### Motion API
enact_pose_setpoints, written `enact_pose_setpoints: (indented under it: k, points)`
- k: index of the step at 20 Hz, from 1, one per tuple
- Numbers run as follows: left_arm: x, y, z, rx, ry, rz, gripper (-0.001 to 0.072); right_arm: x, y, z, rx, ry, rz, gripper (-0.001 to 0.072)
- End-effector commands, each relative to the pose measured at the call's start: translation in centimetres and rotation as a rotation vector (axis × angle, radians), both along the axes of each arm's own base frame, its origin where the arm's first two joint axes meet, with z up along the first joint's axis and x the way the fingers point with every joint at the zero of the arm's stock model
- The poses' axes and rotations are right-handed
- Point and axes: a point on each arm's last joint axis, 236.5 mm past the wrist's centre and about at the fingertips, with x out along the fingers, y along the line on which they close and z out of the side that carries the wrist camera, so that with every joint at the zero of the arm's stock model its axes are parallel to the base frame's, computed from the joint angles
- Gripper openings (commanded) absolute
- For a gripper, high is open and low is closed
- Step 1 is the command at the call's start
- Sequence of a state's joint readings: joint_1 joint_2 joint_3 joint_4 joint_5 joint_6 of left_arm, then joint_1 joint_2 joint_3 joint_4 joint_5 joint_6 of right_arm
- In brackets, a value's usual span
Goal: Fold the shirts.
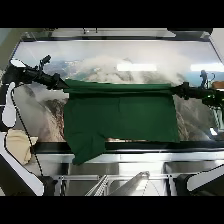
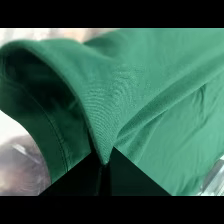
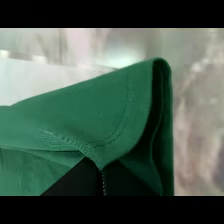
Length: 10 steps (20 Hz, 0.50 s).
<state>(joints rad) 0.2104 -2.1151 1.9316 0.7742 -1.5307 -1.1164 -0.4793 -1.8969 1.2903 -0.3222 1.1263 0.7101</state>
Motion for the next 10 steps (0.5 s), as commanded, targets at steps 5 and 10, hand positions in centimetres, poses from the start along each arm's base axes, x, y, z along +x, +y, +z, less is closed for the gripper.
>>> enact_pose_setpoints:
  k: [5, 10]
  points:
    - [0.0, -0.9, -0.4, 0.024, 0.001, -0.013, 0.0017, -1.2, 0.4, -2.6, -0.015, 0.073, 0.037, 0.0012]
    - [-0.9, -0.1, -2.1, 0.127, 0.058, -0.023, 0.0017, -1.2, 0.7, -2.6, -0.017, 0.071, 0.045, 0.0012]
